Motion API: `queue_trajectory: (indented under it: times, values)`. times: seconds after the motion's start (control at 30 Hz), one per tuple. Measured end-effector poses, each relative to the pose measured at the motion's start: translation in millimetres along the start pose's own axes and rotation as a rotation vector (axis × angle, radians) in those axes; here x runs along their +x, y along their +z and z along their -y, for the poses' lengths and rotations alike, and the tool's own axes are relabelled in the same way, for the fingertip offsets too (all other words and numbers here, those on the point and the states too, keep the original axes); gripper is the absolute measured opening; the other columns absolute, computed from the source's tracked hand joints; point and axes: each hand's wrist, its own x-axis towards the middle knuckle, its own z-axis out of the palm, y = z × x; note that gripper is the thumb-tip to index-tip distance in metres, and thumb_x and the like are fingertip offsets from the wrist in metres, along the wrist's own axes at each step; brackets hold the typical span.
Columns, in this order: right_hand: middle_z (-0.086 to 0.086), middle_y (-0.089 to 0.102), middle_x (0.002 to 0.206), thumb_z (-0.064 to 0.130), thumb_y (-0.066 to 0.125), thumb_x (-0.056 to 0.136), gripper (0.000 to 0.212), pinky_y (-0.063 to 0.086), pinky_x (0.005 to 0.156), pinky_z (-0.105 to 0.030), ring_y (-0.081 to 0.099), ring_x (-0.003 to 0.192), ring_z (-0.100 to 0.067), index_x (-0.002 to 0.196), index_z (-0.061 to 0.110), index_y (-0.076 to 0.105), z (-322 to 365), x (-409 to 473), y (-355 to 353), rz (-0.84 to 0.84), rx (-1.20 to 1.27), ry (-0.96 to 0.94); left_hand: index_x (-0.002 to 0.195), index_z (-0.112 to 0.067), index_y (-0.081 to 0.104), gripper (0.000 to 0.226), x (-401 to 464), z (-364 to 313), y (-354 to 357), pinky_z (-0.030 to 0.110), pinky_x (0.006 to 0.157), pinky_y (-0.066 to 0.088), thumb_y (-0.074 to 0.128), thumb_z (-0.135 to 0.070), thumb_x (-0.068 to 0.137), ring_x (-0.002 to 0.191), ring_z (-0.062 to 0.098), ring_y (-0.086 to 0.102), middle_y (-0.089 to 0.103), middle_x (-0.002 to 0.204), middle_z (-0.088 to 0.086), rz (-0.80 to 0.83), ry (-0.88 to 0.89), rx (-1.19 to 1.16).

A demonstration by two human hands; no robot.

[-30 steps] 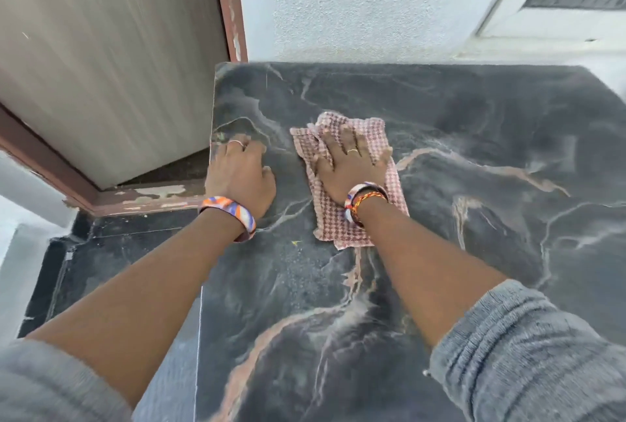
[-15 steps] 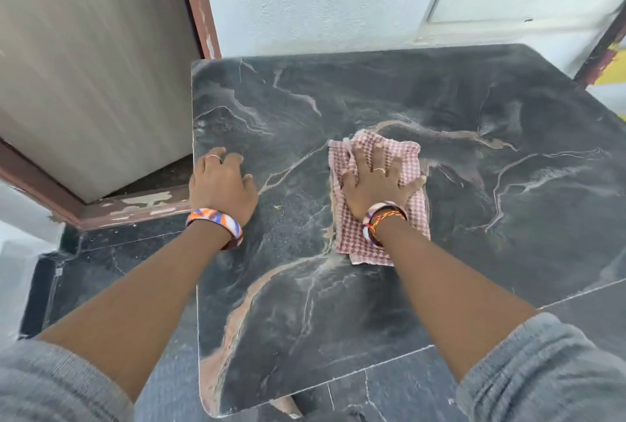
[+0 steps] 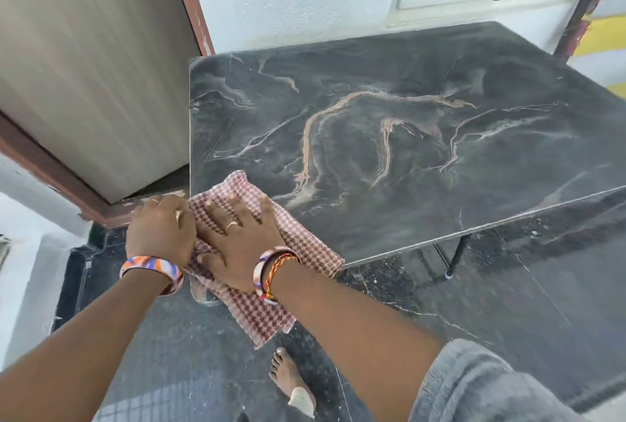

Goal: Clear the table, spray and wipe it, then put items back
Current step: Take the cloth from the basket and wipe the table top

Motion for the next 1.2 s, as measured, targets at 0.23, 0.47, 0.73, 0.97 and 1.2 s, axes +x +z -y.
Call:
queue_trajectory:
  times: [0.23, 0.47, 0.73, 0.97, 1.2]
  values:
    - [-0.001, 0.022, 0.156, 0.057, 0.033, 0.092, 0.061, 0.008, 0.110, -0.065, 0.013, 0.144, -0.030, 0.146, 0.029, 0.026, -18.9, -68.6, 5.4, -0.092, -0.197, -0.135, 0.101, 0.007, 0.061, 0.037, -71.1, -33.8, 7.8, 0.054, 0.089, 0.044, 0.037, -0.011, 0.079, 0.112, 0.046, 0.052, 0.059, 0.122, 0.026, 0.008, 0.140, 0.119]
    - [-0.001, 0.024, 0.156, 0.056, 0.037, 0.092, 0.058, 0.011, 0.114, -0.057, 0.019, 0.144, -0.027, 0.143, 0.030, 0.033, -106.7, -119.7, -5.0, -0.077, -0.283, -0.085, 0.118, 0.000, 0.053, 0.034, -77.4, -119.9, 44.3, 0.044, 0.105, 0.031, 0.045, -0.006, 0.086, 0.132, 0.032, 0.038, 0.047, 0.140, 0.015, 0.113, 0.318, 0.151]
    - [0.001, 0.061, 0.129, 0.063, 0.060, 0.075, 0.054, 0.047, 0.098, -0.046, 0.058, 0.119, -0.022, 0.117, 0.029, 0.064, -202.4, -176.1, -15.4, -0.227, -0.375, 0.021, 0.126, -0.005, 0.045, 0.040, -70.3, -228.4, 87.8, 0.038, 0.109, 0.026, 0.035, -0.014, 0.088, 0.136, 0.027, 0.030, 0.038, 0.145, 0.010, 0.191, 0.544, 0.219]
    - [-0.005, 0.067, 0.119, 0.061, 0.032, 0.080, 0.059, 0.051, 0.090, -0.046, 0.064, 0.110, -0.025, 0.102, 0.024, 0.072, -295.7, -220.9, -31.9, -0.239, -0.372, 0.073, 0.132, -0.004, 0.038, 0.056, -60.6, -334.9, 120.5, 0.040, 0.113, 0.022, 0.013, -0.019, 0.085, 0.140, 0.029, 0.021, 0.031, 0.150, 0.014, 0.284, 0.717, 0.281]
    - [-0.008, 0.066, 0.120, 0.055, -0.003, 0.091, 0.083, 0.052, 0.088, -0.052, 0.063, 0.111, -0.029, 0.106, 0.021, 0.072, -392.6, -285.6, -55.2, -0.160, -0.432, 0.276, 0.133, 0.001, 0.037, 0.047, -57.8, -463.6, 170.0, 0.042, 0.114, 0.020, 0.021, -0.016, 0.092, 0.141, 0.032, 0.018, 0.030, 0.149, 0.018, 0.328, 0.908, 0.222]
